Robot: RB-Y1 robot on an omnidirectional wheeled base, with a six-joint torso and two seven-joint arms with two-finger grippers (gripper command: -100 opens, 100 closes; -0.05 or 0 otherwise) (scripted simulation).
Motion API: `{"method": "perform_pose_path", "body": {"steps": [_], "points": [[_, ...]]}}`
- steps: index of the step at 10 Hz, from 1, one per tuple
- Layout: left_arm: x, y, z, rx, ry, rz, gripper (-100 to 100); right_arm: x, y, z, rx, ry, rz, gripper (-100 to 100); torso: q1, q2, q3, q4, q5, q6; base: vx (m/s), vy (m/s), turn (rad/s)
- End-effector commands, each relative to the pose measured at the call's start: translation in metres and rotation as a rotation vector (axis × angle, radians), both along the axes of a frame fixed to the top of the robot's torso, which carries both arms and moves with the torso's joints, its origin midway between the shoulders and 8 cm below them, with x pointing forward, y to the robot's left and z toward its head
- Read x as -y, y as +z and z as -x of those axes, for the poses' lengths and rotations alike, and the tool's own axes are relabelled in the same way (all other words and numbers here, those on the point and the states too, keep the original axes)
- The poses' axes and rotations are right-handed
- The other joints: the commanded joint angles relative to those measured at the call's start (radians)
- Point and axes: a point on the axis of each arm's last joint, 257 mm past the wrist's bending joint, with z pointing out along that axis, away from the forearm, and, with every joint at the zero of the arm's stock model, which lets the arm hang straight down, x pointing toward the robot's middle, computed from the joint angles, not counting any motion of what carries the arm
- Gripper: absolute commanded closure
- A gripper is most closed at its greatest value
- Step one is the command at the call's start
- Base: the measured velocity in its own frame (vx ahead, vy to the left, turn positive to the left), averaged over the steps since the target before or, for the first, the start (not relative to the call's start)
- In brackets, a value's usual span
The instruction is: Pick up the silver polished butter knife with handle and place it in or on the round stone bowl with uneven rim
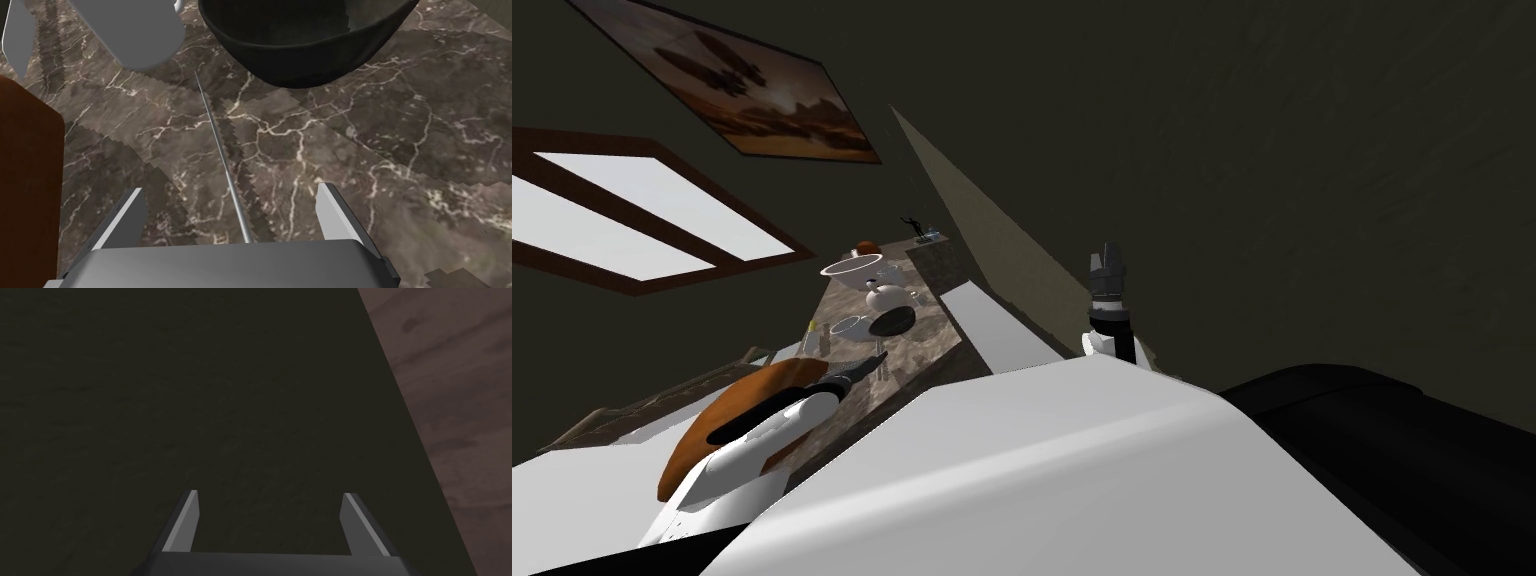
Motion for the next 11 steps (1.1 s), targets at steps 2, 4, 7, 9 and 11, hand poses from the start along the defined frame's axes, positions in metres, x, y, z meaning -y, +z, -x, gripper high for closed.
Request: {"method": "perform_pose_path", "body": {"steps": [2, 4, 7, 9, 11], "points": [[-0.016, -0.011, 0.017, -0.015, 0.073, 0.070, -100, 0.000, 0.000, 0.000, 0.000, 0.000, 0.000, 0, 0.000, -0.001, -0.001, 0.000, 0.000, 0.000, 0.072, -0.014, -0.049], [-0.031, -0.024, 0.036, -0.033, 0.157, 0.147, -100, 0.000, 0.000, 0.000, 0.000, 0.000, 0.000, 0, 0.000, 0.001, 0.000, 0.000, 0.000, 0.000, 0.056, -0.014, -0.048], [-0.047, -0.037, 0.059, -0.042, 0.266, 0.244, -100, 0.000, 0.000, 0.000, 0.000, 0.000, 0.000, 0, 0.000, -0.001, 0.000, 0.000, 0.000, 0.000, 0.076, -0.018, -0.046], [-0.053, -0.043, 0.071, -0.048, 0.316, 0.286, -100, 0.000, 0.000, 0.000, 0.000, 0.000, 0.000, 0, 0.000, 0.000, 0.000, 0.000, 0.000, 0.000, 0.057, -0.016, -0.040], [-0.056, -0.043, 0.073, -0.050, 0.325, 0.294, -100, 0.000, 0.000, 0.000, 0.000, 0.000, 0.000, 0, 0.001, 0.000, 0.000, 0.000, 0.000, 0.000, 0.045, 0.000, -0.021]]}}
